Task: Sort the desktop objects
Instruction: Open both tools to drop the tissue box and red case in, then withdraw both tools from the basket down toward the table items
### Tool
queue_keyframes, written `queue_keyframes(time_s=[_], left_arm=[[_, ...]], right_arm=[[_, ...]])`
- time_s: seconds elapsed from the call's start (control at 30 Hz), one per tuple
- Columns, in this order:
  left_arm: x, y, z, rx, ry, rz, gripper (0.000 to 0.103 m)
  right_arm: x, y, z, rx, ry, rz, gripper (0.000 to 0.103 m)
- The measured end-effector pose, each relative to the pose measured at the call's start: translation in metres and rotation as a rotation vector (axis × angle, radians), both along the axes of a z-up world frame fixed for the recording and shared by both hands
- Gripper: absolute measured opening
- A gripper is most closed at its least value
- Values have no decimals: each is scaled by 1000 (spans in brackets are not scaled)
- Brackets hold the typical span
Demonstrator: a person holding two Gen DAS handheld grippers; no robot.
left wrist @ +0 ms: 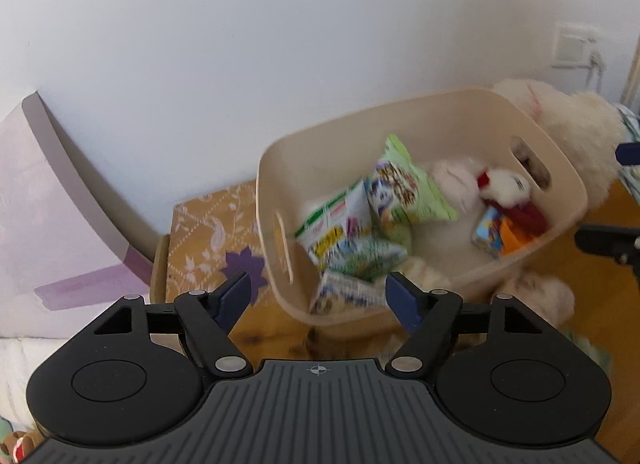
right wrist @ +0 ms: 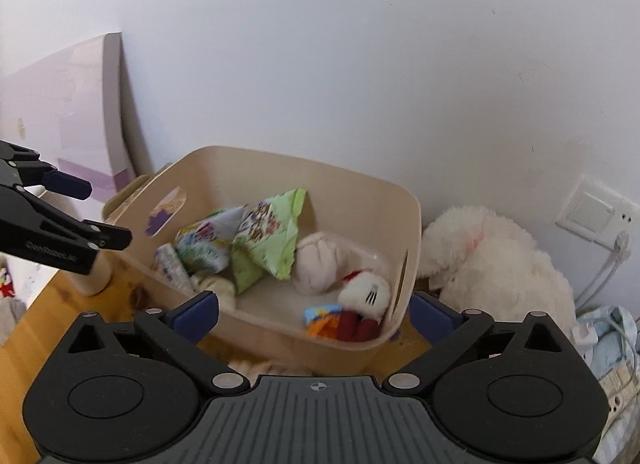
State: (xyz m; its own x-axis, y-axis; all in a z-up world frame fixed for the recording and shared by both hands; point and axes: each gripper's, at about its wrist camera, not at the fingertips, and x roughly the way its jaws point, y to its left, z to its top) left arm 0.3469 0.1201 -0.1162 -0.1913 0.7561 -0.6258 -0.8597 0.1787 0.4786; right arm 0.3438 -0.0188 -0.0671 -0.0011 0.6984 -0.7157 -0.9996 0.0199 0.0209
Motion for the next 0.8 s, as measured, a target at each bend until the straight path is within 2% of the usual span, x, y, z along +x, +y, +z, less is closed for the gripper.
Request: queue_keyframes(time_s=[0.17,0.47,0.8], left_arm=[[-12,-32,-14,-86,47,-25,77],[-30,-78,-78,-323,108,-101,77],[-38,-104,-133,-476,203,-177,77]], right_arm=[[1,-29,-12,-67,-5,34,103],[15,-65,-59,-221,-1,-17,103],[13,-78,-93,-294,-61,-8,103]])
